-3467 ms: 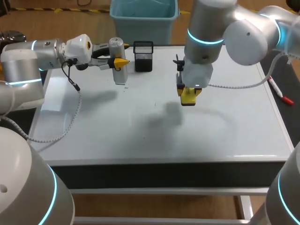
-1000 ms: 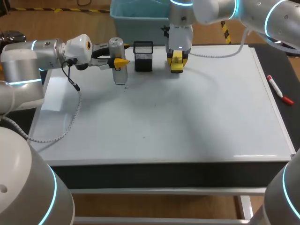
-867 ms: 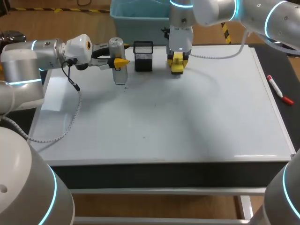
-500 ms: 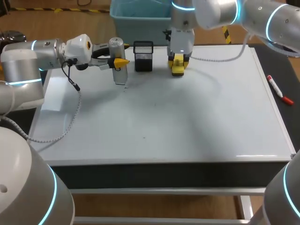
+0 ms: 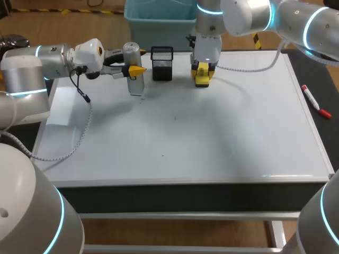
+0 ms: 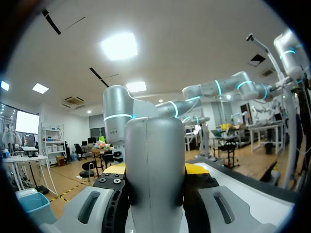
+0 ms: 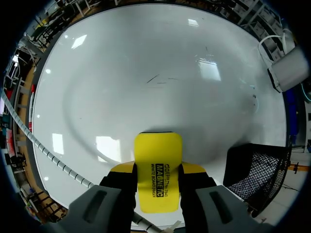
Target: Pick up the inspection probe, press it on each red-marked spot on the whiteboard one by one, put down the probe, pick up the eraser, and wipe off all the red marks.
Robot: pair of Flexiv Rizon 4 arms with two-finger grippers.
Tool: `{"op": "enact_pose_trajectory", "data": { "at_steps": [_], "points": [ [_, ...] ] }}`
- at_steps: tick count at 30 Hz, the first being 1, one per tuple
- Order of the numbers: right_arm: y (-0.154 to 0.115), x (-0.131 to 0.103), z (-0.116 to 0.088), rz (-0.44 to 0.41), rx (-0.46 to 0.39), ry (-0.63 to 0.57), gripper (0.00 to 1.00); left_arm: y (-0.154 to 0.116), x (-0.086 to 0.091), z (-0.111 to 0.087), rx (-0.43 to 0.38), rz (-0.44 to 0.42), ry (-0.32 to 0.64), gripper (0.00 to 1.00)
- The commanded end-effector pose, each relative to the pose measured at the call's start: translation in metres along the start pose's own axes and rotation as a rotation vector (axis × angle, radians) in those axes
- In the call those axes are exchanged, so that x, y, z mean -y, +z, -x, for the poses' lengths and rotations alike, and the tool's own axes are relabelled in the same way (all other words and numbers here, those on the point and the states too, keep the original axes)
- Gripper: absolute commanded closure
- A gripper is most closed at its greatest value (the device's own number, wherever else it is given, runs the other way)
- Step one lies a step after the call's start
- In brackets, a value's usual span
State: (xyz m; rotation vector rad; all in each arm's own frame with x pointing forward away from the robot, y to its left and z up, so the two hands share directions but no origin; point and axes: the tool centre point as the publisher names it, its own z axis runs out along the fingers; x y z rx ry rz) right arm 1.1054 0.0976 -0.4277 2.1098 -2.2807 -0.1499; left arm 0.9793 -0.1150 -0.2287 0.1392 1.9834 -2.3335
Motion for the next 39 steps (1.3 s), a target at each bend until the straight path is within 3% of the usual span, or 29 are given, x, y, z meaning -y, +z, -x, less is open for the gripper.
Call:
{"op": "enact_pose_trajectory", "data": {
  "at_steps": [1,11,20,30,39],
  "points": [
    [-0.010,-0.005,-0.006,-0.025,0.015,0.012,0.00,0.000,0.001,0.001,-0.003,0.001,-0.001,1.00],
    [-0.051,0.006,-0.021,-0.057,0.131,0.151,0.00,0.000,0.001,0.001,-0.003,0.001,-0.001,1.00],
    [-0.085,0.019,-0.040,0.010,0.313,0.373,0.00,0.000,0.001,0.001,-0.003,0.001,-0.001,1.00],
    [-0.119,0.031,-0.070,0.112,0.410,0.607,0.00,0.000,0.001,0.001,-0.003,0.001,-0.001,1.00],
    [-0.140,0.029,-0.107,0.142,0.473,0.757,0.00,0.000,0.001,0.001,-0.003,0.001,-0.001,1.00]
  ]
}}
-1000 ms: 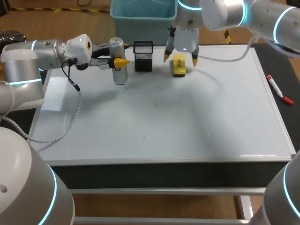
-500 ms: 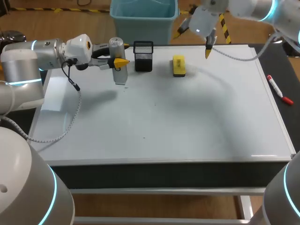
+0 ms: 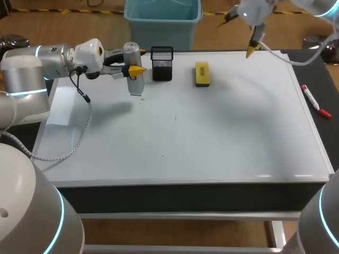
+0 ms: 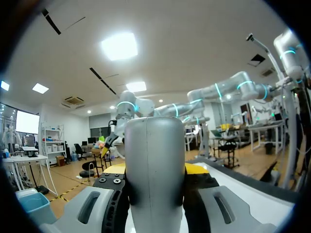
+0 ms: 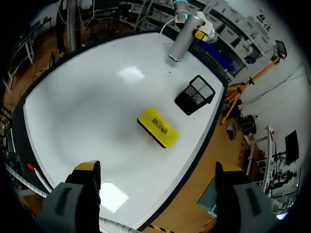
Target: Pick up the inspection probe, press it on each red-marked spot on the whiteboard one by one, put down the probe, pick up the eraser, and wipe off all the red marks.
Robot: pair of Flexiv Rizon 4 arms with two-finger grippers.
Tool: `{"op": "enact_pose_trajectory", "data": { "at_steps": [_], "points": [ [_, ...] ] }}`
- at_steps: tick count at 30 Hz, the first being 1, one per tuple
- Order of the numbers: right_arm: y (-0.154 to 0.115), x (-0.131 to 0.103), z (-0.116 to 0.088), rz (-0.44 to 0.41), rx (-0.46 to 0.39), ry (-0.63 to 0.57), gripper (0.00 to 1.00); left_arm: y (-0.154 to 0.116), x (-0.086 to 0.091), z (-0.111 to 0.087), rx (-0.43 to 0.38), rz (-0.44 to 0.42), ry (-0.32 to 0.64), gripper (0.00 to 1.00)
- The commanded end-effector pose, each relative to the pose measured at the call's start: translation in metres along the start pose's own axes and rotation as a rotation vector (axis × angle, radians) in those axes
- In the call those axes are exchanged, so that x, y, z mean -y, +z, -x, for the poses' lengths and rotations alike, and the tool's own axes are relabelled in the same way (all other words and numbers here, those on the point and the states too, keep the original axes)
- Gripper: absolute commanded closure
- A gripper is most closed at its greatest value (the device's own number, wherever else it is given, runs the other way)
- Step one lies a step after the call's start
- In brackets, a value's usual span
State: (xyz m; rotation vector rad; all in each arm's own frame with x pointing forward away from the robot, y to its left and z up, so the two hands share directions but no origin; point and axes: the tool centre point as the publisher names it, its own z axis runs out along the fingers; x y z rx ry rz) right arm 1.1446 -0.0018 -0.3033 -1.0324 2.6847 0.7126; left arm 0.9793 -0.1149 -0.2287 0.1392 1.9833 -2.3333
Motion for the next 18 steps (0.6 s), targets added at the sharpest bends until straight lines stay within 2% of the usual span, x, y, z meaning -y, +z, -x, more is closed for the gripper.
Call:
{"op": "enact_pose_trajectory", "data": {
  "at_steps": [1,5,18],
  "points": [
    [-0.017,0.005,-0.013,0.004,0.019,0.034,0.00,0.000,0.001,0.001,-0.003,0.001,-0.001,1.00],
    [-0.028,0.009,-0.020,0.014,0.063,0.039,0.00,0.000,0.001,0.001,-0.003,0.001,-0.001,1.00],
    [-0.032,0.009,-0.022,0.013,0.058,0.064,0.00,0.000,0.001,0.001,-0.003,0.001,-0.001,1.00]
  ]
}}
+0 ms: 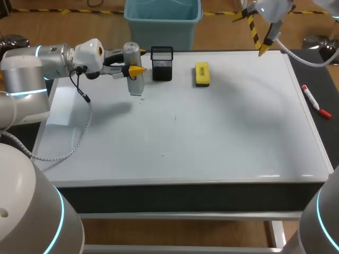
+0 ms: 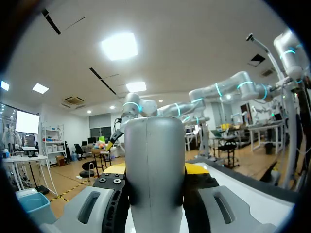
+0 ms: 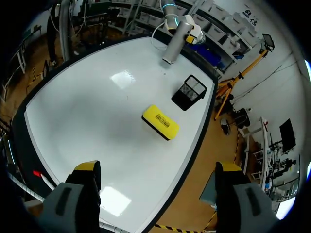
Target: Pick up the inspection probe, press it on each red-marked spot on the whiteboard one by one, put down the probe, pick up the eraser, and wipe off all the red marks.
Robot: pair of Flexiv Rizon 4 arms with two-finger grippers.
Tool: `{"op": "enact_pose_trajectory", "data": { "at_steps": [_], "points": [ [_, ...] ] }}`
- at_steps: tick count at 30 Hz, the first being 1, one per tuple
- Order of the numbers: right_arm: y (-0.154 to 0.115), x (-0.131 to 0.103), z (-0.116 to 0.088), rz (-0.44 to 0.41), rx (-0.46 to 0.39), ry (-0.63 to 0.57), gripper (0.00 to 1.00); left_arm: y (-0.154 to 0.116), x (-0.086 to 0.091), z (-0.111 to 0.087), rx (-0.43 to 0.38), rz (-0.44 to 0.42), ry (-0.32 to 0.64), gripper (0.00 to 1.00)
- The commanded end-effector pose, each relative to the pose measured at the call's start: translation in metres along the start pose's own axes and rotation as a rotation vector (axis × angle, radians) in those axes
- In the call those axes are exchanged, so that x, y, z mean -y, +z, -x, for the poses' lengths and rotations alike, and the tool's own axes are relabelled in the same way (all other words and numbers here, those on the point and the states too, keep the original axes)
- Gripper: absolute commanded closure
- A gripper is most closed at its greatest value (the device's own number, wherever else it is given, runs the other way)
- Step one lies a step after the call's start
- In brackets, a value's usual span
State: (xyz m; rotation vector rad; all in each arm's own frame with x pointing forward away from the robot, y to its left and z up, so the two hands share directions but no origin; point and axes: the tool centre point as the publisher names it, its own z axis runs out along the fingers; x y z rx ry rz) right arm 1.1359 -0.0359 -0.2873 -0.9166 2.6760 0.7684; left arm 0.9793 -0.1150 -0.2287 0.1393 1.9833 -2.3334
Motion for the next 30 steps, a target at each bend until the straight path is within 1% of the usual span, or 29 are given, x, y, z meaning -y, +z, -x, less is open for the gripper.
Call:
{"op": "enact_pose_trajectory", "data": {
  "at_steps": [1,13,15,18,20,21,22,26,30],
  "points": [
    [-0.001,-0.001,-0.001,-0.005,-0.001,-0.001,0.00,0.000,0.001,0.001,-0.003,0.001,-0.001,1.00],
    [-0.001,-0.001,-0.001,-0.005,-0.001,-0.001,0.00,0.000,0.001,0.001,-0.003,0.000,-0.002,1.00],
    [-0.001,-0.001,-0.001,-0.005,-0.001,-0.001,0.00,0.001,0.003,0.005,-0.004,0.001,-0.004,1.00],
    [-0.001,-0.001,-0.001,-0.005,-0.001,-0.001,0.00,0.003,0.007,0.015,-0.019,0.025,-0.013,1.00],
    [-0.001,-0.001,-0.001,-0.005,-0.001,-0.001,0.00,0.003,0.010,0.024,-0.027,0.002,-0.026,1.00],
    [-0.001,-0.001,-0.001,-0.005,-0.001,-0.001,0.00,0.004,0.013,0.031,-0.029,0.024,-0.033,1.00],
    [-0.001,-0.001,-0.001,-0.005,-0.001,-0.001,0.00,0.005,0.015,0.035,-0.033,0.027,-0.032,1.00],
    [-0.001,-0.001,-0.001,-0.005,-0.001,-0.001,0.00,0.006,0.026,0.056,-0.039,0.011,-0.036,1.00],
    [-0.001,-0.001,-0.001,-0.005,-0.001,-0.001,0.00,0.010,0.037,0.072,-0.040,0.003,-0.037,1.00]
  ]
}}
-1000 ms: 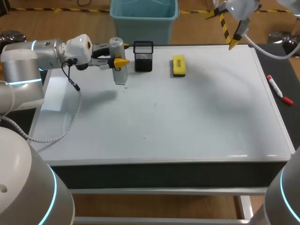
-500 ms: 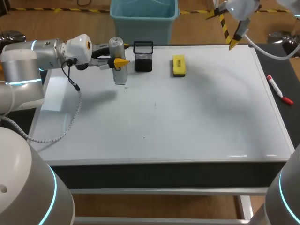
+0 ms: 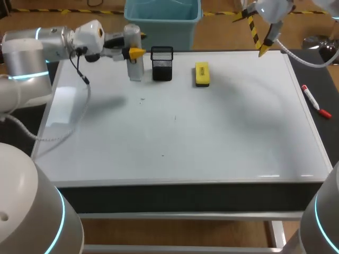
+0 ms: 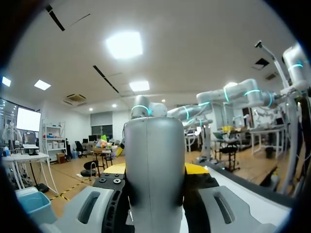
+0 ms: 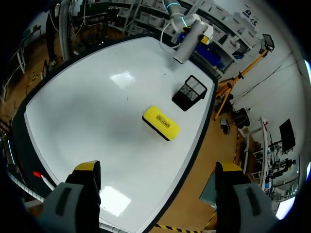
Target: Pick up the inspection probe, press it on each red-marked spot on the whiteboard one by one, put down the probe, pick up the eraser, and wipe off all the red marks.
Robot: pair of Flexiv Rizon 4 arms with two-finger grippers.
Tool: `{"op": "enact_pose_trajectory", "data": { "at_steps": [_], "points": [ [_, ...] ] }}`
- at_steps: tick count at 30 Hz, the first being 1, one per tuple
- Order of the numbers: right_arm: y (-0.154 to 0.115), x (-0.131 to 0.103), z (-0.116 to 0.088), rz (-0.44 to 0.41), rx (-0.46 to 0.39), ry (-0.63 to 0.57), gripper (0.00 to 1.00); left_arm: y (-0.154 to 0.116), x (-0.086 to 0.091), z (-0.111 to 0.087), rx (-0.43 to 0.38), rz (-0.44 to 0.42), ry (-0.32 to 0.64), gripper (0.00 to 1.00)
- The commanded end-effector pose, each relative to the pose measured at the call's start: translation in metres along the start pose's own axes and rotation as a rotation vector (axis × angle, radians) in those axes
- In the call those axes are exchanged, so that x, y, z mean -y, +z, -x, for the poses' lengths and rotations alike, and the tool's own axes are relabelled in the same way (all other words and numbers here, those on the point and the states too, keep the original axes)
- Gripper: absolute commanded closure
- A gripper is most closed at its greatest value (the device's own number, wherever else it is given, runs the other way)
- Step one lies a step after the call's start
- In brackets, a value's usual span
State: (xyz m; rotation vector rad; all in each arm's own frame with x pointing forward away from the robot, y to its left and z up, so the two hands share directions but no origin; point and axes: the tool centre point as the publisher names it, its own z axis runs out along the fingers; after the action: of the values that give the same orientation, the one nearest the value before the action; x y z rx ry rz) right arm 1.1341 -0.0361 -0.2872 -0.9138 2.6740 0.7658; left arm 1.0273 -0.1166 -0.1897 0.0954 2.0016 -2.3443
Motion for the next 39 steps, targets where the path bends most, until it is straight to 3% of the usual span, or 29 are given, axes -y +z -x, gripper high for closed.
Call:
{"op": "enact_pose_trajectory", "data": {
  "at_steps": [1,17,28,39],
  "points": [
    [-0.001,0.000,0.000,-0.003,-0.004,-0.002,0.00,0.006,0.008,0.024,-0.056,-0.018,-0.008,1.00],
    [-0.001,0.000,0.000,-0.003,-0.004,-0.002,0.00,0.044,0.022,0.065,-0.102,-0.037,0.009,1.00],
    [-0.001,0.000,0.000,-0.003,-0.004,-0.002,0.00,0.060,0.011,0.089,-0.097,-0.060,0.022,1.00],
    [-0.001,0.000,0.000,-0.003,-0.004,-0.002,0.00,0.075,-0.002,0.100,-0.089,-0.069,0.021,1.00]
  ]
}}
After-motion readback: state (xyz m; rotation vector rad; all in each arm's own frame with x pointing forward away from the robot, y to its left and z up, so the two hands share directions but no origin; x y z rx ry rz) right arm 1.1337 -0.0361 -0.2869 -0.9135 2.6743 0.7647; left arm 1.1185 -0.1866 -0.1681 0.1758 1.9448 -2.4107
